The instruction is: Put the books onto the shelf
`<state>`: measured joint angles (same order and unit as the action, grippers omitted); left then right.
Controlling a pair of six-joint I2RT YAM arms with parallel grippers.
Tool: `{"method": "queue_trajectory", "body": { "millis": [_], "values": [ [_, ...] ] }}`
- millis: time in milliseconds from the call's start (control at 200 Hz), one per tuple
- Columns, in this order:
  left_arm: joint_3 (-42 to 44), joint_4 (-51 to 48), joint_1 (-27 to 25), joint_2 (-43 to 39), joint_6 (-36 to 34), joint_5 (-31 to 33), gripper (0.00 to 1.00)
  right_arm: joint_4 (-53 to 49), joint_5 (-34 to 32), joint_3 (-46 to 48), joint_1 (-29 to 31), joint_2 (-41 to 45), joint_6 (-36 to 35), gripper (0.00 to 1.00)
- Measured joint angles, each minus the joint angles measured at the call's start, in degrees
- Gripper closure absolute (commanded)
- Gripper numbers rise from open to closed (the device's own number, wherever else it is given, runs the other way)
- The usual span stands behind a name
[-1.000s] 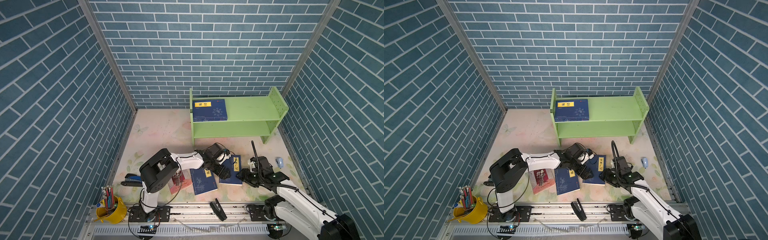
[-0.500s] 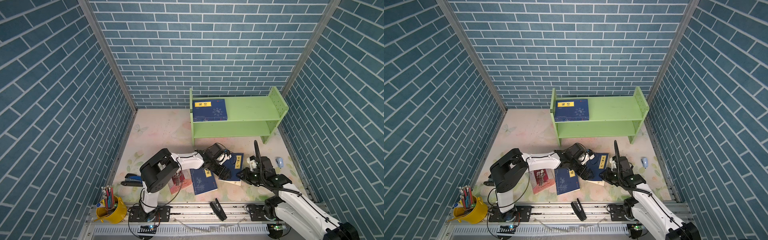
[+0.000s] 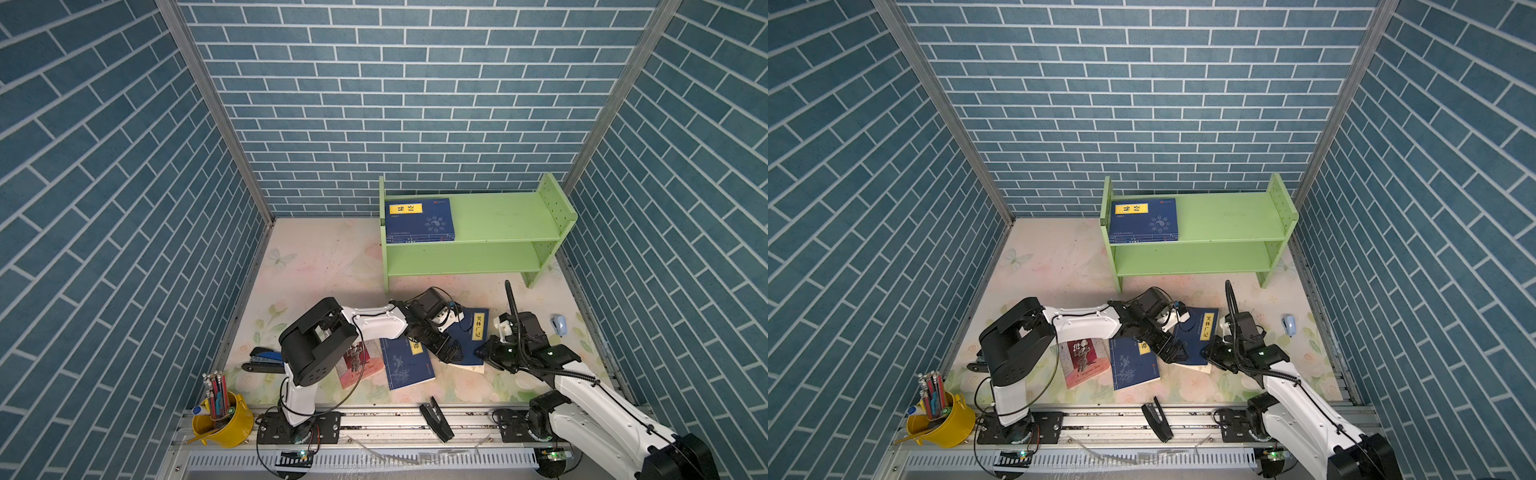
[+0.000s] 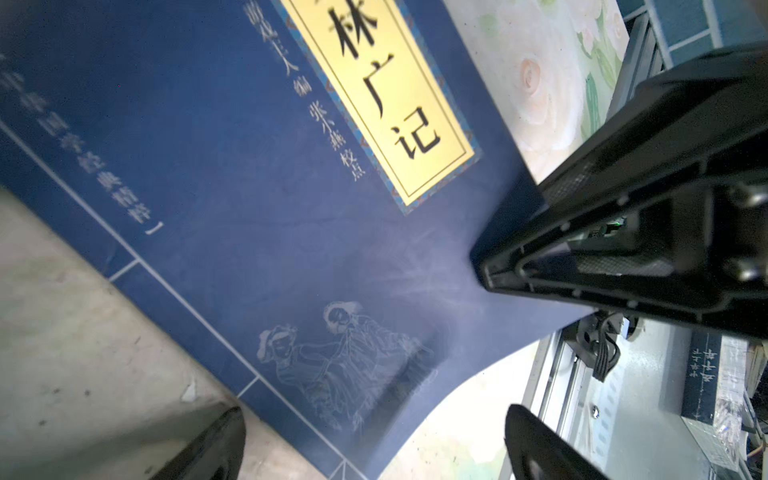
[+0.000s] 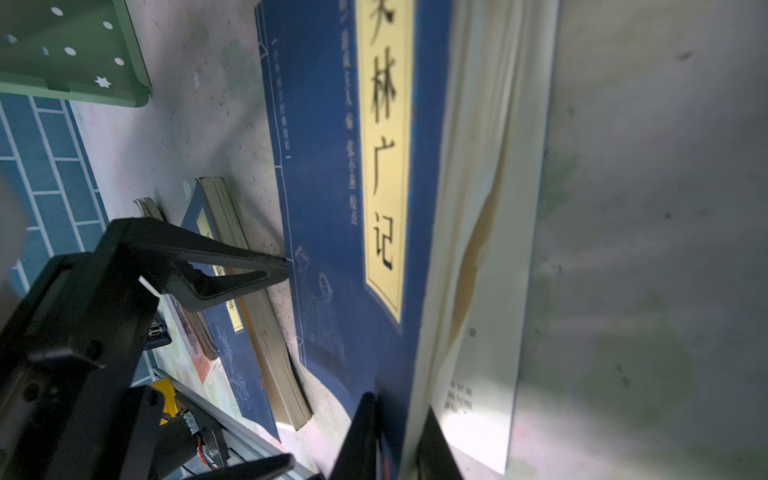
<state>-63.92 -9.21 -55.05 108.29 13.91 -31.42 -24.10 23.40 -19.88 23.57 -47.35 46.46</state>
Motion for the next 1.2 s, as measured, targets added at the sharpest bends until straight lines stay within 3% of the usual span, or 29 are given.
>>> {"method": "queue_trajectory", "body": {
  "millis": [305,650,960,1200],
  "values": [
    [0.87,-3.52,0.57,-2.6,-2.05,-0.35,0.01,-7.5,-1.33,-6.27,0.0,2.71,-1.03,1.0],
    [1.57,-6.03,8.76,-13.03,-2.73,-11.41,0.0,-15.43,0.87,-14.53,0.0,7.19,-3.19,1.0],
    [8.37,4.55,12.48,-16.33,8.41,-19.98,0.0,-21.16,7.76,-25.75,0.0,11.5,-5.29,1.0],
    [8.48,16.92,12.55,-16.57,20.24,-26.47,0.02,-22.49,13.7,-27.34,0.0,12.98,-7.45,1.0]
  ]
}}
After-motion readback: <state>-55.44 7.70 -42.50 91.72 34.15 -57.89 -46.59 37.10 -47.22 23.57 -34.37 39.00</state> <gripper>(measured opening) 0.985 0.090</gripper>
